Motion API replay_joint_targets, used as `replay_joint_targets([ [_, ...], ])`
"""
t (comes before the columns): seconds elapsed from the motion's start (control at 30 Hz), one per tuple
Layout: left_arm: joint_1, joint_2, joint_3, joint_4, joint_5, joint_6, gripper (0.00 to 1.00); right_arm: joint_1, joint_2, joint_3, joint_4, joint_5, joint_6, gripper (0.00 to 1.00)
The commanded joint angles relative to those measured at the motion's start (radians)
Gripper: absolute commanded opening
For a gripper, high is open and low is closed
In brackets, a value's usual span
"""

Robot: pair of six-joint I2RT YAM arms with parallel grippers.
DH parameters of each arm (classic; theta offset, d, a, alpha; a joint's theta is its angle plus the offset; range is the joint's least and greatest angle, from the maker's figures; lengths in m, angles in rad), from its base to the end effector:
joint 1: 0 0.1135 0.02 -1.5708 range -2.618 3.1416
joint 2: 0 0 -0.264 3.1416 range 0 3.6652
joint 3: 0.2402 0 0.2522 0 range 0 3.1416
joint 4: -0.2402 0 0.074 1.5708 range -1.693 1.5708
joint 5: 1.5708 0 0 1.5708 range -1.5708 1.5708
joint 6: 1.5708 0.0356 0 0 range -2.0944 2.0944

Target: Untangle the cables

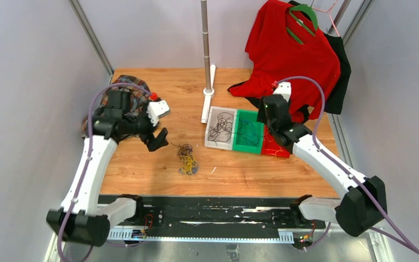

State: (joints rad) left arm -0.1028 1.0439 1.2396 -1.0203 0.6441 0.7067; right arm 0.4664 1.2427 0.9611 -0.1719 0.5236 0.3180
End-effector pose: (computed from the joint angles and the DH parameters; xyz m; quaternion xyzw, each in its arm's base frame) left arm 0.1823 -0.0403 0.3729 0.4539 0.7665 -0.1786 0.4178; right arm 0.2591 0.1105 0.3071 0.0761 0.8270 -0.0071 0.5570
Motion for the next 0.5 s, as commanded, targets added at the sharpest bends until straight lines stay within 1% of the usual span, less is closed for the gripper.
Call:
replay_joint_targets([
  [0.0,-0.046,0.123,-0.091,0.003,0.026,0.087,0.98,0.116,-0.048,-0.009,0.063,-0.057,0.004,0.58],
  [0.1,-0.101,0.179,-0.146,0.099,-0.04,0.073,0.94,0.199,-0.056,-0.048,0.112,-0.062,-0.018,0.56],
  [0.17,-0.113,0.225,-0.156,0.144,-0.046,0.068,0.9,0.256,-0.049,-0.054,0.116,-0.038,-0.02,0.55],
  [0.27,-0.116,0.323,-0.136,0.162,-0.041,0.095,0.82,0.307,-0.05,-0.077,0.142,-0.046,-0.001,0.52],
  [0.3,-0.118,0.353,-0.131,0.162,-0.037,0.112,0.78,0.323,-0.053,-0.086,0.158,-0.056,0.003,0.5],
  [0.33,-0.121,0.38,-0.128,0.162,-0.035,0.134,0.75,0.33,-0.055,-0.095,0.172,-0.058,0.006,0.48],
  [0.4,-0.132,0.434,-0.126,0.162,-0.032,0.174,0.67,0.353,-0.06,-0.111,0.207,-0.067,0.006,0.46],
  [0.47,-0.144,0.487,-0.124,0.162,-0.026,0.207,0.62,0.363,-0.068,-0.129,0.244,-0.067,0.008,0.44],
])
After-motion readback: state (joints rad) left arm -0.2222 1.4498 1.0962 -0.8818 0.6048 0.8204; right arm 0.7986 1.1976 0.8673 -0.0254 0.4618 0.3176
